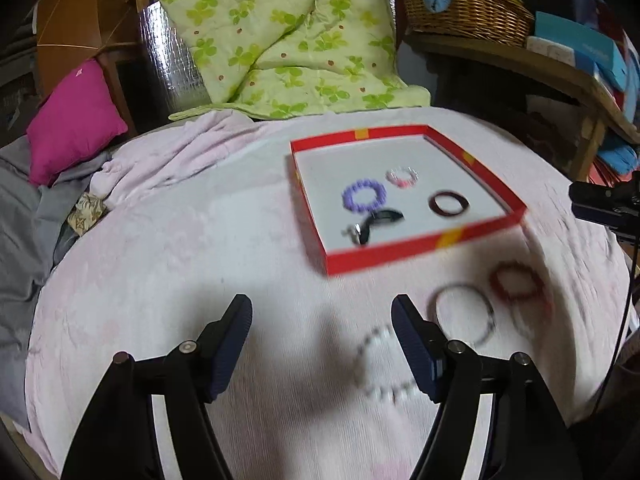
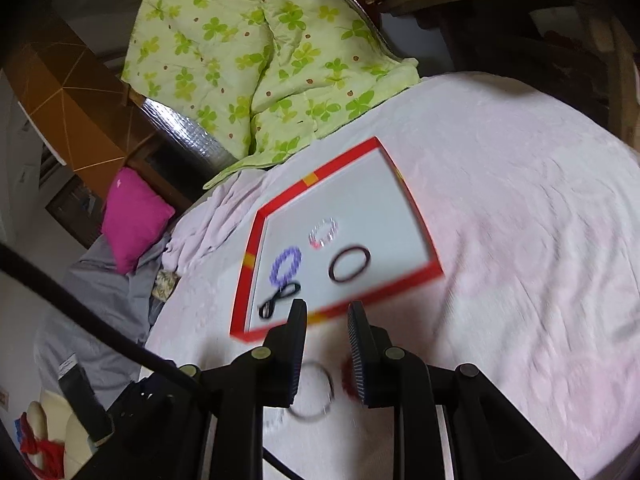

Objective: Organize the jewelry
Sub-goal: 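Grasp the red bead bracelet with the right tool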

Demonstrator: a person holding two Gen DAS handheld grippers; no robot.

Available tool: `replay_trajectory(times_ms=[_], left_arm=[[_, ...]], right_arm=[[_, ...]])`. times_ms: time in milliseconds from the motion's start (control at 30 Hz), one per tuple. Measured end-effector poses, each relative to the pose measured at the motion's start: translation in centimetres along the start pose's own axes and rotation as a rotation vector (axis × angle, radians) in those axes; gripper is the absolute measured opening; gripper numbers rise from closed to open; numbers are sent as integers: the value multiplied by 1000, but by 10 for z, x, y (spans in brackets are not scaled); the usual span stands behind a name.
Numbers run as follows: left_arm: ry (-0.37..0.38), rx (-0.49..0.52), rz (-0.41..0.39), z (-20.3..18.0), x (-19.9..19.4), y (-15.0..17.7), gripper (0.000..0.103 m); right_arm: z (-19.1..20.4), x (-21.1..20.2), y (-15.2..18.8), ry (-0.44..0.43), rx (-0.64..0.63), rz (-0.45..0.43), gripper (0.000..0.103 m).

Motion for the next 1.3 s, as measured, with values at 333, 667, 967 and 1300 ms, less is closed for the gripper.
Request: replay_trajectory(times_ms=[333, 667, 967, 1300], left_arm=[[-103, -56, -81, 10, -31, 23, 88], [-78, -44, -51, 22, -10, 28, 91], [43, -98, -7, 14, 2, 30, 91], [76, -12, -10, -9, 0, 28, 91]], right_arm=[[-8, -24, 13, -20, 11, 6, 26], [-17, -4, 12, -37, -27, 27, 43], [-32, 17, 14, -85, 32, 90, 40], [-46, 51, 18, -32, 43, 207, 35]])
Point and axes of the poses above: each gripper's, at about its wrist camera, not at the fingertips, and x roughly the way its jaws point, z to its left, y to its underside, the point moved 3 cm from there along x, roughly the way its jaws point, and after that the axes turned 4 degrees about -y, right-handed, at the moved point
